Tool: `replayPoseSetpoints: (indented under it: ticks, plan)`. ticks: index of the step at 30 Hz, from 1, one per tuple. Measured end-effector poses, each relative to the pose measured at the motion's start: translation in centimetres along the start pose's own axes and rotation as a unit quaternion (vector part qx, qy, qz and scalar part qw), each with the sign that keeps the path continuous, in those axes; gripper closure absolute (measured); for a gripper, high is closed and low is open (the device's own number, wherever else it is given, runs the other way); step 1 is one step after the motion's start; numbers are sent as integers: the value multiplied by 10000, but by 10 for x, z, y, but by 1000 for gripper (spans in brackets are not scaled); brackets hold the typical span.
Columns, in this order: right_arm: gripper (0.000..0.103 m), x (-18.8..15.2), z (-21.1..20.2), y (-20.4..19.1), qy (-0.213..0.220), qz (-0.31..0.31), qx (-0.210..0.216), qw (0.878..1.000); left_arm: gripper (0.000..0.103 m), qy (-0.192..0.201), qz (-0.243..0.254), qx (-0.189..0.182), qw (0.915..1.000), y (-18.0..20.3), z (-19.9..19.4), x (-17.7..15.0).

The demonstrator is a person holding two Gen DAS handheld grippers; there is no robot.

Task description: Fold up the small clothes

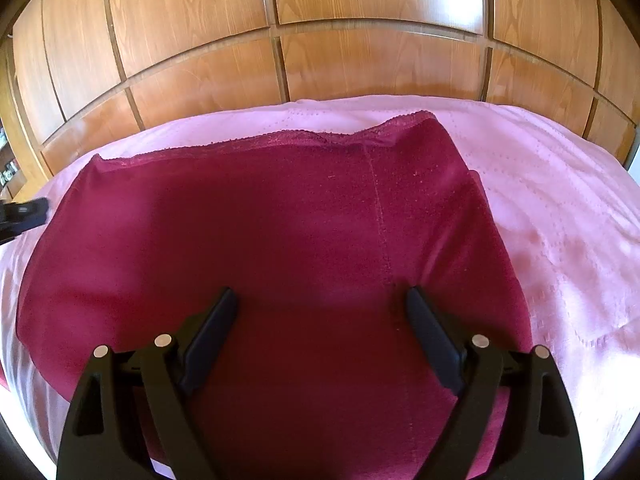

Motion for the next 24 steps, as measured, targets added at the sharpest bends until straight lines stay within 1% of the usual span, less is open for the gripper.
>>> replayPoseSetpoints:
  ticks: [1,2,3,4,5,6,7,9,12,13,15,17,20,24]
  plan:
    - [16,0,0,0,5,0,-1,10000,88,-79,-63,54,9999,-2,8,0]
    - [16,0,0,0,13,3,3,10000,96,-101,-206,133,9996,-7,13,-2]
    - [16,0,0,1,22,8,13,10000,96,-17,-337,192,9992,-11,12,-3]
    - [16,-1,0,1,34,16,26,10000,97,91,-462,331,9983,-17,12,-5]
    - [16,-1,0,1,55,17,43,10000,97,31,-706,474,9964,-25,17,-13]
    - [16,-1,1,1,61,8,42,10000,97,-96,-931,475,9945,-32,24,-22]
    - [15,-2,1,-1,65,1,30,10000,97,-110,-1007,468,9938,-35,27,-26]
    - [15,-2,1,-1,72,-12,20,10000,97,19,-927,590,9939,-31,21,-27]
    - [15,-2,1,0,82,0,40,10000,97,136,-641,987,9930,-19,5,-22]
    - [15,-2,1,0,86,-3,37,10000,97,290,-503,1134,9919,-13,-7,-18]
    - [15,-2,1,0,96,3,43,9999,97,558,-258,1290,9897,-3,-23,-13]
    - [15,-2,1,0,99,-6,36,9999,97,778,-57,1266,9889,9,-41,-11]
    - [15,-1,1,0,101,-8,35,9999,97,954,134,1186,9883,23,-57,-12]
    - [15,-1,2,0,102,-14,37,9999,97,939,302,1051,9896,39,-64,-17]
Point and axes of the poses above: each gripper's, at about its wrist camera, not at the fingertips, and z roughly the way its jaws point, y to its right, x to its top, the point moved 7 cm from there along z, roughly the way its jaws point, and after that the axes turned 2 degrees about x, right-handed, at the moved point
